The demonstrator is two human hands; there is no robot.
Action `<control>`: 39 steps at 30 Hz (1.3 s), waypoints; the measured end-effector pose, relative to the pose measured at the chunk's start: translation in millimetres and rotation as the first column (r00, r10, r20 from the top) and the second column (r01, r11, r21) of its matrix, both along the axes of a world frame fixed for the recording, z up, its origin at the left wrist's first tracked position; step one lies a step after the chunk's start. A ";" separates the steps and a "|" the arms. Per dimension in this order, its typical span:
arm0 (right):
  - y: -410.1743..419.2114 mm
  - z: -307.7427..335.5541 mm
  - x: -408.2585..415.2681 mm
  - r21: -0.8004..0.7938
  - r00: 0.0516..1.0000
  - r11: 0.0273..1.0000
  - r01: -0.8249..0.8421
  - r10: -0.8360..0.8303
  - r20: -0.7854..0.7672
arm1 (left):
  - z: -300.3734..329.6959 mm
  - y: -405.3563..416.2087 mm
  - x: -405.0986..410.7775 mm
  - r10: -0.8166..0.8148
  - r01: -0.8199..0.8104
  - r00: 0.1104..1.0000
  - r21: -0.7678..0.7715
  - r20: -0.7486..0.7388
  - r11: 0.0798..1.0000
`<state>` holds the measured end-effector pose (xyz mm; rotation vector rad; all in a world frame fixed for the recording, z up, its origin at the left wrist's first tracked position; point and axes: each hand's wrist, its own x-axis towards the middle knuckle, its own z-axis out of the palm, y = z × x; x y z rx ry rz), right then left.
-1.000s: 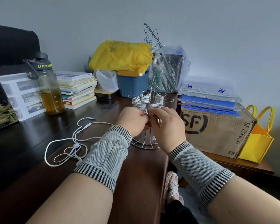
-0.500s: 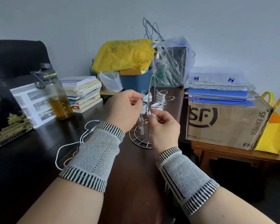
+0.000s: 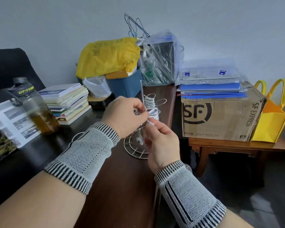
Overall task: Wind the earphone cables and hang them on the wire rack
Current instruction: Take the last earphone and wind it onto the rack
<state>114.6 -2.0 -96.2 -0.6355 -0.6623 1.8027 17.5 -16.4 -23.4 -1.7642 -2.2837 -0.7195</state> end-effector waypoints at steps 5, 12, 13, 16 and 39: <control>3.6 -2.5 6.0 -0.004 1.000 1.000 -0.011 0.011 -0.010 | 2.3 6.6 7.8 -0.043 0.043 0.994 0.006 0.100 0.999; 6.3 5.3 3.0 -0.101 0.995 0.994 0.044 -0.052 -0.084 | 5.2 13.7 8.2 -0.041 0.053 0.974 -0.048 0.225 0.997; 7.2 6.2 3.1 -0.117 0.994 0.992 0.039 -0.051 -0.100 | 5.4 13.7 7.9 -0.042 0.058 0.967 -0.056 0.252 0.997; 8.3 7.2 2.2 -0.128 0.991 0.991 0.033 -0.049 -0.124 | 5.6 13.9 7.0 -0.042 0.068 0.956 -0.081 0.290 0.994; 5.3 8.9 -0.7 -0.152 0.986 0.982 0.111 -0.128 -0.109 | 2.1 10.3 13.0 -0.065 0.079 0.966 -0.047 0.250 0.996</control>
